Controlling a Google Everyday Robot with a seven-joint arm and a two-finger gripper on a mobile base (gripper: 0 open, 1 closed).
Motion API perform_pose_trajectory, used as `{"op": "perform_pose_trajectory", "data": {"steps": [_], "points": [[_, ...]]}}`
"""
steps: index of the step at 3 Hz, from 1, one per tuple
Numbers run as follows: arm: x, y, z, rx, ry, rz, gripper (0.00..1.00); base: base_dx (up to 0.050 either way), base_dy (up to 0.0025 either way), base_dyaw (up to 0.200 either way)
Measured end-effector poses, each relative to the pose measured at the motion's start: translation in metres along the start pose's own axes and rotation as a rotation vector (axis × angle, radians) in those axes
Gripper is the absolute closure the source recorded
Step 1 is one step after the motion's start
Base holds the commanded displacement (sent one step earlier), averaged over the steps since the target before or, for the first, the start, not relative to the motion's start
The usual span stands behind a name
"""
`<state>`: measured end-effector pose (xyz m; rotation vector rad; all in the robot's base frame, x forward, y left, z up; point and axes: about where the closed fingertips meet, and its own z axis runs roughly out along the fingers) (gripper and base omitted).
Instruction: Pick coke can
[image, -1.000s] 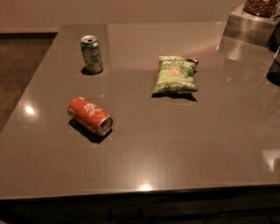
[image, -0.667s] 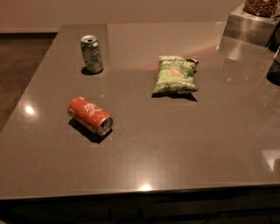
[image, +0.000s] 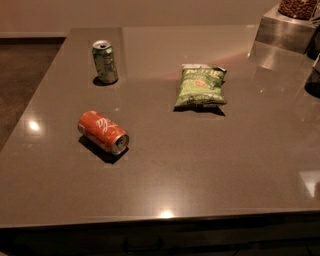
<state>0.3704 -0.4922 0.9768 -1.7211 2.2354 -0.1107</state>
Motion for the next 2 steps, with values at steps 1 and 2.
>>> {"op": "perform_pose_trajectory", "data": {"steps": [1, 2], "points": [[0.0017, -0.0001, -0.0004, 0.001, 0.001, 0.000, 0.00, 0.000, 0.00000, 0.000], [0.0043, -0.0001, -0.0008, 0.002, 0.002, 0.000, 0.00, 0.000, 0.00000, 0.000]]}}
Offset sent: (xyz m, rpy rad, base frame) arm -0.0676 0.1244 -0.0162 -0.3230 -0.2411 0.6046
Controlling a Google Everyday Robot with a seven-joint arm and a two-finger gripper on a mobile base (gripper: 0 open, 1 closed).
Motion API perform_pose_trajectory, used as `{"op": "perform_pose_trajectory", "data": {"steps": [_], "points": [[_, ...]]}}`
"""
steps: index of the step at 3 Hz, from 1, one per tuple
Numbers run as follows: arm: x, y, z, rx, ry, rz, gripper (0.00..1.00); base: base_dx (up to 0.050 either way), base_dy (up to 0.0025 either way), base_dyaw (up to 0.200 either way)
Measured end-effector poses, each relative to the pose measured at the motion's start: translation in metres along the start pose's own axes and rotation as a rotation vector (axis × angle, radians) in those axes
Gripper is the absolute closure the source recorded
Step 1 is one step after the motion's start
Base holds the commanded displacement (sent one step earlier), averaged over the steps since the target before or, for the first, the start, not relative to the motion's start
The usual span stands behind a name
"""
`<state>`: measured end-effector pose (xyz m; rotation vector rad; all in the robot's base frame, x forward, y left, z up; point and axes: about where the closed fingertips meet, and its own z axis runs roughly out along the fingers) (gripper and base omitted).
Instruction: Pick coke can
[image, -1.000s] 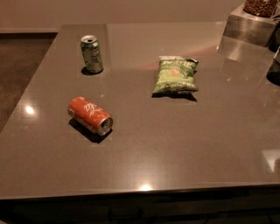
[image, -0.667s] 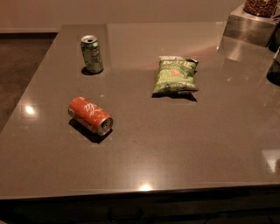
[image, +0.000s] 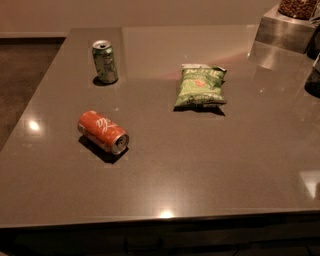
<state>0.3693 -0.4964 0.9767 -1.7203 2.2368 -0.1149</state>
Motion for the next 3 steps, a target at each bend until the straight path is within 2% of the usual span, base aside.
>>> {"op": "perform_pose_trajectory", "data": {"steps": [3], "points": [[0.0050, 0.0003, -0.0009, 0.001, 0.003, 0.002, 0.00, 0.000, 0.00000, 0.000]]}}
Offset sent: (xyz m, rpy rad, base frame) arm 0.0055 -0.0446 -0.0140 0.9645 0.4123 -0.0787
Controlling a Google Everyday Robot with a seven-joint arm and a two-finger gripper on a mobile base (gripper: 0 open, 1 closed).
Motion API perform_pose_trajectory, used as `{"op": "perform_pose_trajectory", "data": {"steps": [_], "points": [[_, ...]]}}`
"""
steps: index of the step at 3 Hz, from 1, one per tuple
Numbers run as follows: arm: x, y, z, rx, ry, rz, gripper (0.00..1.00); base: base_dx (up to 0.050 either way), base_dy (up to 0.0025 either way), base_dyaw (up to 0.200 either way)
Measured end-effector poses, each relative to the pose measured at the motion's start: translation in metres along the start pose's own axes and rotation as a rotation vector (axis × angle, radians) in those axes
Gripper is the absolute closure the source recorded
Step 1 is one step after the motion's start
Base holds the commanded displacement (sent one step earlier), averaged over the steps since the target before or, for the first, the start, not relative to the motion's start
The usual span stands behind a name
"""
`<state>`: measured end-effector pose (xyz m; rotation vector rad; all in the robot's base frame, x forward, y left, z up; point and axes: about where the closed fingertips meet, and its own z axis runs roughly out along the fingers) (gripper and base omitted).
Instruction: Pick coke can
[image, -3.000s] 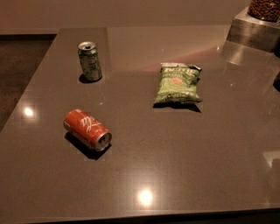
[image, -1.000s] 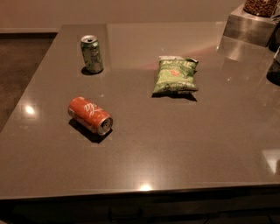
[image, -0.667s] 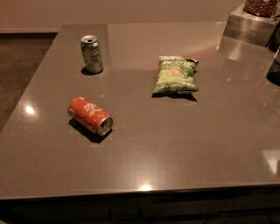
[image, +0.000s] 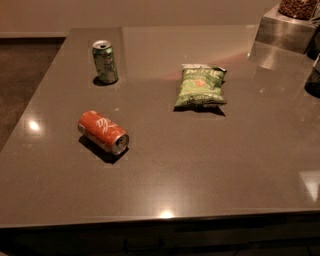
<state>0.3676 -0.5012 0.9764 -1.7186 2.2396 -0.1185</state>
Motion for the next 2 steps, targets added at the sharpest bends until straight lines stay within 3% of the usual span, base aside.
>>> {"op": "perform_pose_trajectory", "data": {"steps": [2], "points": [[0.0044, 0.0001, -0.0007, 0.001, 0.002, 0.001, 0.02, 0.000, 0.00000, 0.000]]}}
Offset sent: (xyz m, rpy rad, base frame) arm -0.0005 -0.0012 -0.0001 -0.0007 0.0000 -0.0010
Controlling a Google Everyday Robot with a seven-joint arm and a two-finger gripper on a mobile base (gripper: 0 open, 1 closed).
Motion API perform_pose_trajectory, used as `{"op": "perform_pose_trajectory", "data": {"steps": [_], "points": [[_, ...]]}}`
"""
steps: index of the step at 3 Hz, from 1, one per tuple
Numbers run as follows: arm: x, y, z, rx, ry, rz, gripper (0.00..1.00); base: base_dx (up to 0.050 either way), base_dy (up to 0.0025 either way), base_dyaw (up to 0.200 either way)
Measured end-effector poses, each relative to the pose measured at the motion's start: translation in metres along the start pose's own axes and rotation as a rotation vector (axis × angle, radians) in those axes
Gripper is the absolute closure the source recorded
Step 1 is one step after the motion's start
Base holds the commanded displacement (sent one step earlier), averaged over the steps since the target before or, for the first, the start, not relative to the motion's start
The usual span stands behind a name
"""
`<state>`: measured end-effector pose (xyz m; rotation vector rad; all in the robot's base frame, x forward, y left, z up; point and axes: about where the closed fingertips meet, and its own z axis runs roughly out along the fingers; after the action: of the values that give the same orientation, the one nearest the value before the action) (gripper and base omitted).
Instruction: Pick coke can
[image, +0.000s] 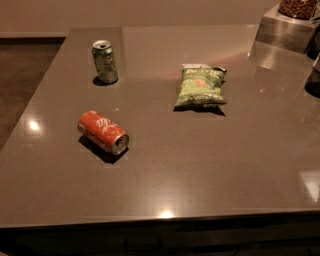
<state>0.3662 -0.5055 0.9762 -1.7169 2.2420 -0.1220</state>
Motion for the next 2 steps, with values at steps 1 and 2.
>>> {"op": "perform_pose_trajectory", "data": {"steps": [1, 2], "points": [[0.0015, -0.0001, -0.0001, 0.001, 0.001, 0.000, 0.02, 0.000, 0.00000, 0.000], [0.0027, -0.0002, -0.0003, 0.002, 0.002, 0.001, 0.02, 0.000, 0.00000, 0.000]]}}
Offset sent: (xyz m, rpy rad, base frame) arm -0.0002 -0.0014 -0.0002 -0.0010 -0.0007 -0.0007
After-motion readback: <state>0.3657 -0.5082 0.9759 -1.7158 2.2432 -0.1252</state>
